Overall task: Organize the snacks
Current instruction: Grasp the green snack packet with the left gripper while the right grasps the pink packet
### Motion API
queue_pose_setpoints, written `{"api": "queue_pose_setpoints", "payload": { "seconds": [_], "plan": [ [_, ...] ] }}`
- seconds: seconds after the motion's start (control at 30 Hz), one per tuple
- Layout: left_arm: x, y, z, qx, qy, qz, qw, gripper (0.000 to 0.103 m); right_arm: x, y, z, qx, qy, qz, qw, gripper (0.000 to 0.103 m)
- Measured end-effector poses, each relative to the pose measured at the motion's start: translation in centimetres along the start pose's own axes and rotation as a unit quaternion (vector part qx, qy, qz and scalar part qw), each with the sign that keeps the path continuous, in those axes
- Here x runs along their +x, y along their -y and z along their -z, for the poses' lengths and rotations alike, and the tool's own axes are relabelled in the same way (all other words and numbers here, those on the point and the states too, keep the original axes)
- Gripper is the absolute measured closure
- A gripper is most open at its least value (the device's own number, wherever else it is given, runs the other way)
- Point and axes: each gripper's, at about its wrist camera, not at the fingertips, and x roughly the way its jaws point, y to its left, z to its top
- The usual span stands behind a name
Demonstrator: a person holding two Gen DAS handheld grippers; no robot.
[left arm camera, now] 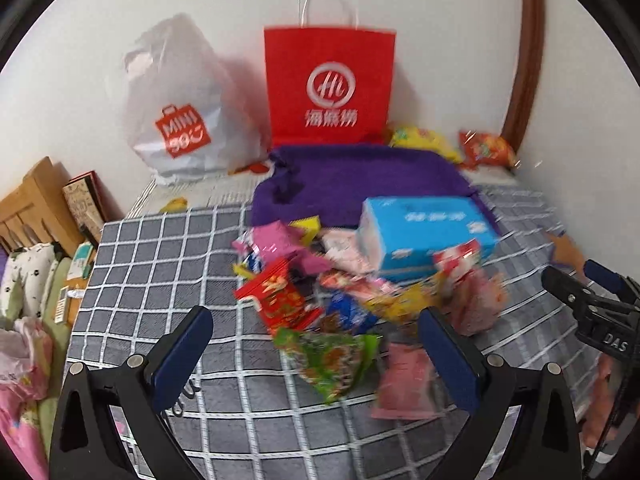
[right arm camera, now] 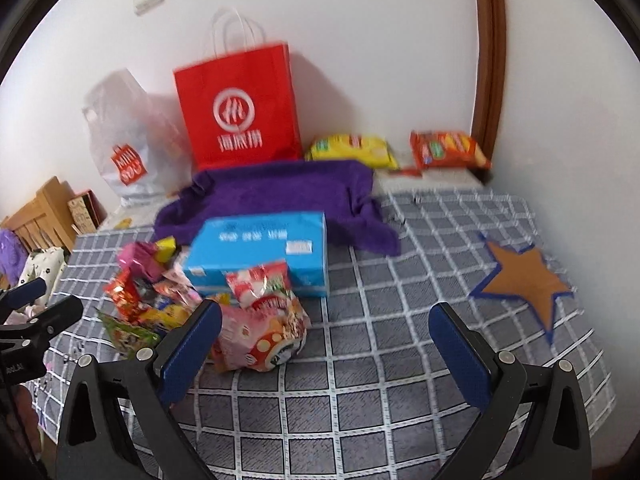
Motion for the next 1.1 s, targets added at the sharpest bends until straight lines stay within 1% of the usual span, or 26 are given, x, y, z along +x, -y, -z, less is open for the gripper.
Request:
{"api": "queue_pose_setpoints", "payload": {
  "seconds": [0.1,0.13,0.2,0.33,0.43,0.53,0.57,0.6,0.63,0.67,0.7,0.77,0.8,0.9,1.03,1.1],
  "plan": [
    [1.6,-1.1,0.0,-0.017,-0.012,0.017,0.9996,0.001,2.5,-0.5,0.5,-0.005,-0.053,-0.011,0.999,0.001],
    [2.0,-1.5,-0.1,-0.022,-0.017,0.020,0.9994,0.001,3.2,-0.8,0.8,-0.008,-0.063,-0.018,0.998,0.001],
    [2.7,-2.1,-0.2,-0.030,-0.022,0.024,0.9990,0.001,4.0,-1.1,1.1,-0.001,-0.067,-0.032,0.997,0.005],
    [3.3,-3.0,-0.2,-0.034,-0.019,0.027,0.9989,0.001,4.7,-2.2,1.3,0.008,-0.078,-0.080,0.994,0.006],
    [3.8,-3.5,-0.2,-0.034,-0.020,0.032,0.9987,0.001,5.0,-3.4,1.4,-0.005,-0.073,-0.084,0.994,0.006],
    [4.1,-4.0,-0.1,-0.036,-0.023,0.037,0.9984,0.001,6.2,-4.5,1.6,-0.015,-0.087,-0.084,0.993,0.006],
    [4.3,-4.2,0.0,-0.038,-0.025,0.040,0.9982,0.001,6.7,-4.7,1.7,-0.017,-0.091,-0.081,0.992,0.008],
    [4.5,-4.6,0.0,-0.041,-0.027,0.043,0.9978,0.001,7.2,-4.7,1.8,-0.019,-0.094,-0.078,0.992,0.013],
    [4.6,-4.9,0.1,-0.044,-0.028,0.045,0.9976,0.001,7.8,-4.8,1.8,-0.020,-0.098,-0.075,0.992,0.015],
    [4.7,-5.2,0.2,-0.047,-0.029,0.047,0.9974,0.001,8.2,-4.8,1.9,-0.021,-0.099,-0.071,0.992,0.019],
    [4.7,-5.6,0.4,-0.049,-0.032,0.051,0.9970,0.001,8.5,-4.8,1.9,-0.020,-0.098,-0.067,0.993,0.025],
    [4.7,-6.2,0.7,-0.053,-0.036,0.055,0.9964,0.001,8.8,-4.5,1.9,-0.019,-0.100,-0.075,0.992,0.030],
    [4.8,-6.5,0.9,-0.057,-0.037,0.057,0.9961,0.001,8.7,-4.4,1.9,-0.021,-0.097,-0.078,0.992,0.035],
    [5.0,-6.7,1.5,-0.058,-0.044,0.057,0.9957,0.001,8.2,-4.0,1.8,-0.028,-0.090,-0.083,0.992,0.040],
    [5.4,-5.9,2.1,-0.050,-0.055,0.068,0.9949,0.001,6.6,-2.9,1.3,-0.027,-0.071,-0.079,0.994,0.040],
    [5.7,-5.2,2.3,-0.044,-0.061,0.082,0.9938,0.001,5.9,-2.4,1.1,-0.028,-0.063,-0.074,0.995,0.040]
  ]
}}
